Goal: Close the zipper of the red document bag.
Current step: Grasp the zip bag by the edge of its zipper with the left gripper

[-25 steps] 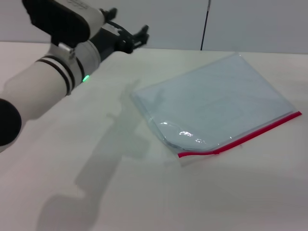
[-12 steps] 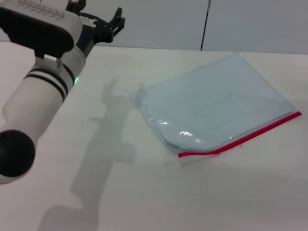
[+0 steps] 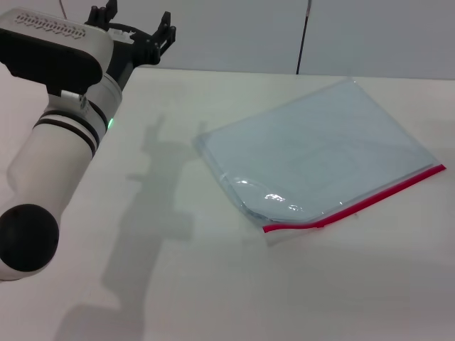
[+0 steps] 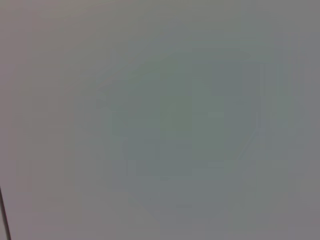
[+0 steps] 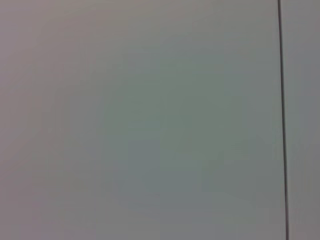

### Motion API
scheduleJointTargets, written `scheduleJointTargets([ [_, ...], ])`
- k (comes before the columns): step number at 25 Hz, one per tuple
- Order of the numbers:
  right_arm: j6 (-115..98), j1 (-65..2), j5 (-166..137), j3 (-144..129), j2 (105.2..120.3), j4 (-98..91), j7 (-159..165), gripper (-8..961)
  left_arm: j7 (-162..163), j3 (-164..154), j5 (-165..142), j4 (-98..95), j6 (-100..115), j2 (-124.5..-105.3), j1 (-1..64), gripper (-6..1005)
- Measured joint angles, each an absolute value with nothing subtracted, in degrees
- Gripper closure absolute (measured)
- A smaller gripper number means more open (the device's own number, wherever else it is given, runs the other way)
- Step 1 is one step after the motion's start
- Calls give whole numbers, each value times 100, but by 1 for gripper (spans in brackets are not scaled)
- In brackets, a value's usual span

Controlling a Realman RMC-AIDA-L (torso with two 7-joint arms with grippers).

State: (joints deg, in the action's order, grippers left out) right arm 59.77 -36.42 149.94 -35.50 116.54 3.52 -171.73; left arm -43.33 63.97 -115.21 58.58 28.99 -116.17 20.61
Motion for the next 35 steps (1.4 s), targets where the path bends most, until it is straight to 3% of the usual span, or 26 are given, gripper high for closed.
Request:
scheduleJointTargets([
  [35,5897,-3656,14994,-3550,11655,352,-17173,197,-4087,6390,-11522,5659,2991,-11609,2153,112],
])
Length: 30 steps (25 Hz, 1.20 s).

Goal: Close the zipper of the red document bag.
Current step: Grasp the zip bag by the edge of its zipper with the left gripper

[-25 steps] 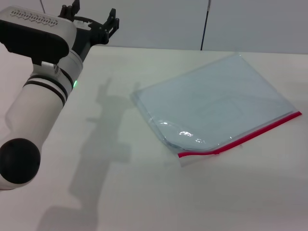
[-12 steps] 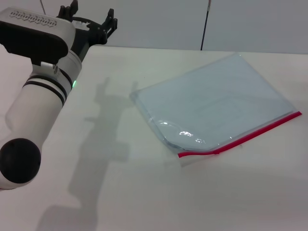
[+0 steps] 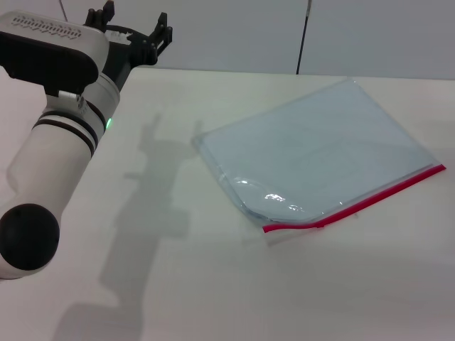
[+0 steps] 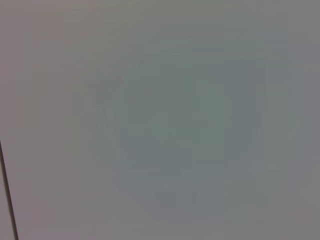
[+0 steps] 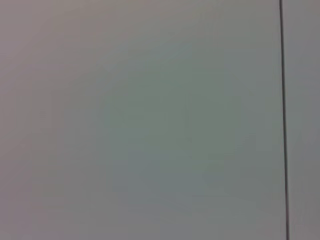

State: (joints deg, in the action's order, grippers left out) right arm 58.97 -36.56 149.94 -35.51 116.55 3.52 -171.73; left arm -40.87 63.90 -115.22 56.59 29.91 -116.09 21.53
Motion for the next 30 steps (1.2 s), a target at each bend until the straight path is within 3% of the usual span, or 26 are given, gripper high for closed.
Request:
scheduleJointTargets([
  [14,5898,-3656,14994,-3546,11658,352,-17173,198,-3920,6287,-11528,5446,3297,-11622,2185,113],
  [24,6027,-3628,14994,-3541,11663,354,-17180,198,-1144,6005,-13640,4117,4674,-11603,2411,113],
  [30,6499,-3535,14941,-3587,11675,407,-17183,198,-1038,5993,-13888,3818,5007,-11620,2426,113],
])
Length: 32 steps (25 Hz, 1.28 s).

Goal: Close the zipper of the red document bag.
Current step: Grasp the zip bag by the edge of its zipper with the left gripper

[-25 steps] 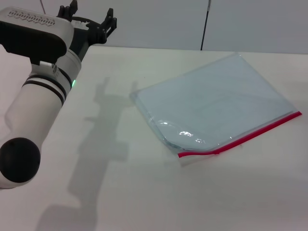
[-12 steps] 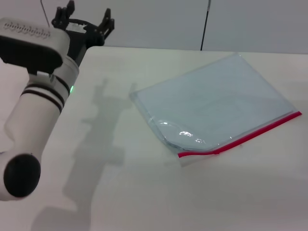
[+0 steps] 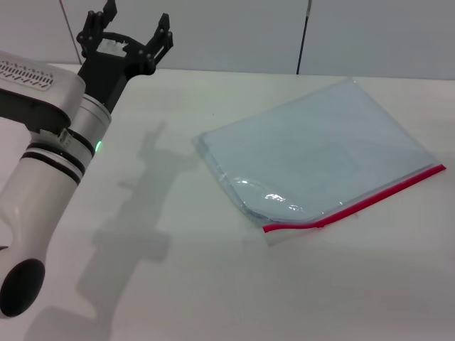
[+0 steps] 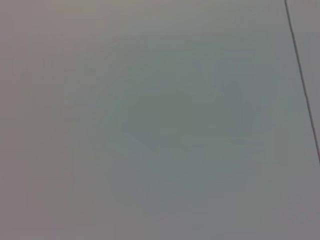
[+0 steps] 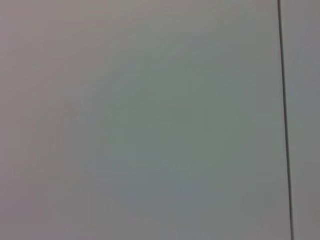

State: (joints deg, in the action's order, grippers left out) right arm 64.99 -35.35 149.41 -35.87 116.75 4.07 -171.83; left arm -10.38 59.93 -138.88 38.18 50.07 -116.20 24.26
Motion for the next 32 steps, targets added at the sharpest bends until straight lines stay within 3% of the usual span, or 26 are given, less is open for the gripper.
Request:
scheduleJointTargets([
  [9,7504,-3231,14904,-3890,11680,571,-17191,198,-1165,6023,-13875,3680,5338,-11621,2316,114],
  [24,8201,-2573,14604,-4167,11680,970,-17192,198,-1655,5828,-13843,4738,5287,-11636,1175,114],
  [32,8162,-2584,14604,-4169,11678,1005,-17191,198,-1654,5806,-13844,4707,5001,-11637,1182,114],
])
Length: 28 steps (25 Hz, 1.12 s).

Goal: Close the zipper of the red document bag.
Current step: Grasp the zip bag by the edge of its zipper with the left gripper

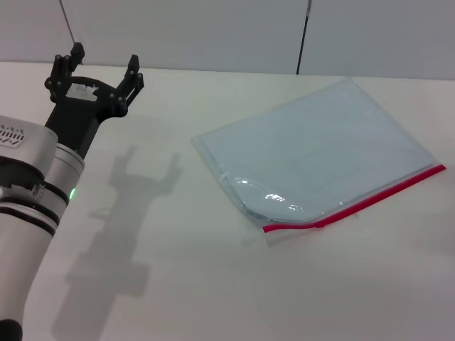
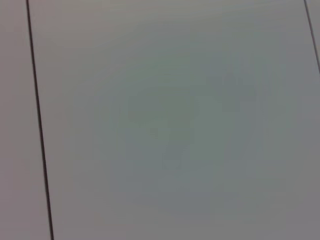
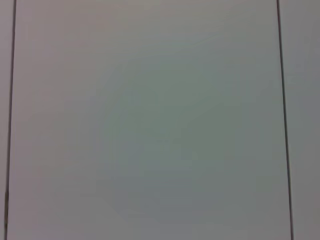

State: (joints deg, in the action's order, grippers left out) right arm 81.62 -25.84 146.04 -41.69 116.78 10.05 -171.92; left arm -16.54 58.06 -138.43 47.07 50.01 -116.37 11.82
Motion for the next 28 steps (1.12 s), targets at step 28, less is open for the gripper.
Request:
scheduleJointTargets([
  [28,7935,-2656,14610,-4113,11663,1002,-17174,198,-1627,5824,-13852,4634,4854,-11635,1300,115],
])
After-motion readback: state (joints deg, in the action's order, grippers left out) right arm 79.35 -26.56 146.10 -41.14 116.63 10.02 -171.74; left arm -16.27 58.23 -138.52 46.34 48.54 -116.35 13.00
